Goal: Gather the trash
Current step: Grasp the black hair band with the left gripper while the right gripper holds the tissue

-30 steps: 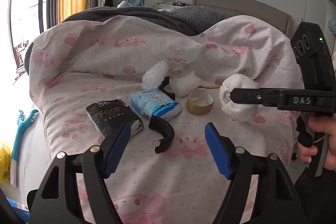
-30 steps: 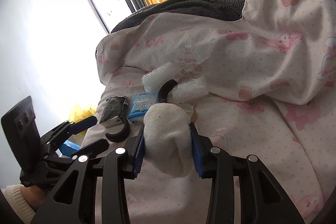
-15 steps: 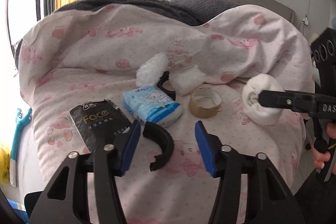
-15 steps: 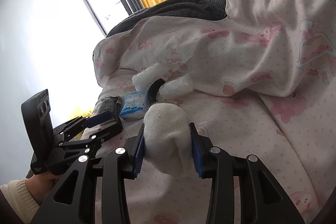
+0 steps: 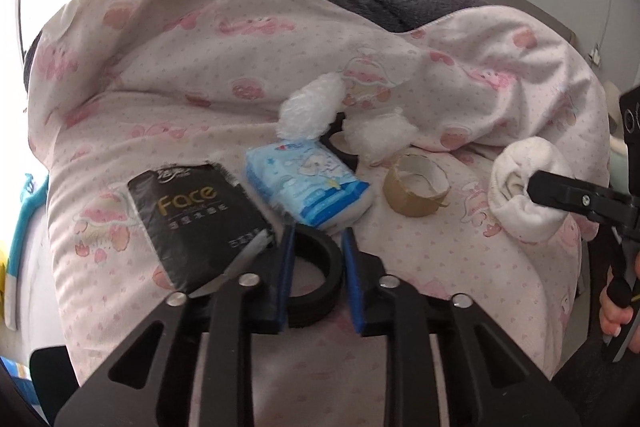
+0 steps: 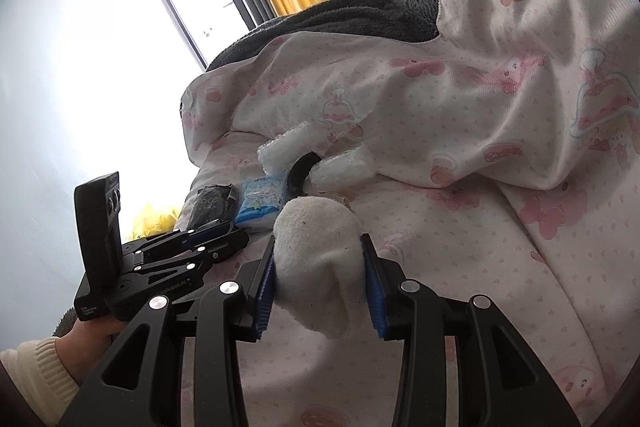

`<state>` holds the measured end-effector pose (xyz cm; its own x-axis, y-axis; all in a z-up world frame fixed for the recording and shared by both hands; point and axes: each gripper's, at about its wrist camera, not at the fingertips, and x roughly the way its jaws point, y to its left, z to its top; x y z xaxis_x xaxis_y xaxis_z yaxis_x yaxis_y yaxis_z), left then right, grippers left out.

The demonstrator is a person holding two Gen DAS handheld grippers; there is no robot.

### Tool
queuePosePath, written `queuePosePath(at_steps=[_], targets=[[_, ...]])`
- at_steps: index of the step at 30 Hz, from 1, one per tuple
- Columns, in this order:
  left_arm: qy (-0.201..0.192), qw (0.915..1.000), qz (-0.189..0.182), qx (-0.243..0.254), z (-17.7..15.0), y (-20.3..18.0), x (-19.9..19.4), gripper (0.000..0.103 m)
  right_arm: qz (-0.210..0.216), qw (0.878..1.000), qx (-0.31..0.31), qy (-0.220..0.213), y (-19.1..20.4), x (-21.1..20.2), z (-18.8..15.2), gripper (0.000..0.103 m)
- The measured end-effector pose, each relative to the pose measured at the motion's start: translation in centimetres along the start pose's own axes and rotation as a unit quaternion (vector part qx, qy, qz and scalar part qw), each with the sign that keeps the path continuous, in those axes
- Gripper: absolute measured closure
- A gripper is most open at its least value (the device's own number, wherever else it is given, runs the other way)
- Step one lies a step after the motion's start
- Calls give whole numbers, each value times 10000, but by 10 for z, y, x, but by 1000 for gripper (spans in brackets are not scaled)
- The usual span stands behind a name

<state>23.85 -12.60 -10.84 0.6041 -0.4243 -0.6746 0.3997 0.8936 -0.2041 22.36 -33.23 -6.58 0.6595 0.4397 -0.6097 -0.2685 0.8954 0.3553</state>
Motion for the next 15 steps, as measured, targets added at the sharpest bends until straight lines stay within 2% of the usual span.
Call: queuePosePath(at_steps=[15], targets=[[-251,9994,-13,222,-3,3,-40,78,65,9999,-150,-29,37,5,5,63]])
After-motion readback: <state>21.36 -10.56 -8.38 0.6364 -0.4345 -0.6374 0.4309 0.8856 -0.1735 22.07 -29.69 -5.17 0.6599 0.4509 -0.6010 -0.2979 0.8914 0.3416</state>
